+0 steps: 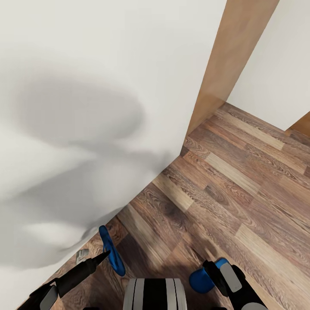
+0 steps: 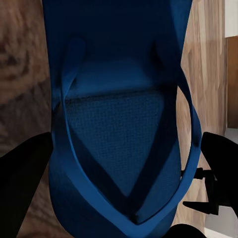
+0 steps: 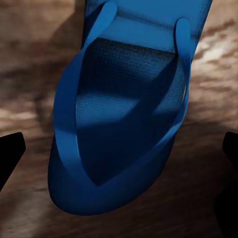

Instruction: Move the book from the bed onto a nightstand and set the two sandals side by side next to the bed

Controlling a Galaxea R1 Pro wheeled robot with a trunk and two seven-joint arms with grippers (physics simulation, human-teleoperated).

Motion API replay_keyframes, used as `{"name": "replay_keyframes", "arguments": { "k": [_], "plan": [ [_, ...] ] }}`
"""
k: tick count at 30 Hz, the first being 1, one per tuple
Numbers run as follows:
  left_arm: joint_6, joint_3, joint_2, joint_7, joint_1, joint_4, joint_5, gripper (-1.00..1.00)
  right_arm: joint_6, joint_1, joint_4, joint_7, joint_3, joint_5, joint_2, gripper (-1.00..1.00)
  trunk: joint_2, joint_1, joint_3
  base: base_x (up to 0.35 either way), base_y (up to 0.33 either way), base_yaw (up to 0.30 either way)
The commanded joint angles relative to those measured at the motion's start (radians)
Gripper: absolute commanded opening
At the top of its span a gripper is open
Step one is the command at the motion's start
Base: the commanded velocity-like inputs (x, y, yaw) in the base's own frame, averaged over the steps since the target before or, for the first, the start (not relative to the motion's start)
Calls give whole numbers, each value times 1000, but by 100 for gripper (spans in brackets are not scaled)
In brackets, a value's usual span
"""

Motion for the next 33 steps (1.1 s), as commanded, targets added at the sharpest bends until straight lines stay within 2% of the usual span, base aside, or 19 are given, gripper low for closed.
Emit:
{"name": "replay_keyframes", "arguments": {
  "k": [1, 6, 9, 27, 33],
  "plan": [
    [10, 2, 0, -4, 0, 0, 3, -100, 3, 0, -2, -7, -4, -9, 1, 100, 0, 0, -1, 0, 0, 0],
    [11, 2, 0, -4, 0, 0, 3, -100, 3, 0, -2, -7, -4, -9, 1, 100, 0, 0, -1, 0, 0, 0],
    [11, 2, 0, -4, 0, 0, 3, -100, 3, 0, -2, -7, -4, -9, 1, 100, -1, 1, -12, 0, 0, 0],
    [10, 2, 0, -4, 0, 0, 3, -100, 2, 0, -2, -7, -4, -9, 1, 100, -1, 1, -12, 1, 0, 0],
    [10, 2, 0, -4, 0, 0, 3, -100, 3, 0, -2, -7, -4, -9, 1, 100, -1, 1, -12, 124, 0, 0]
  ]
}}
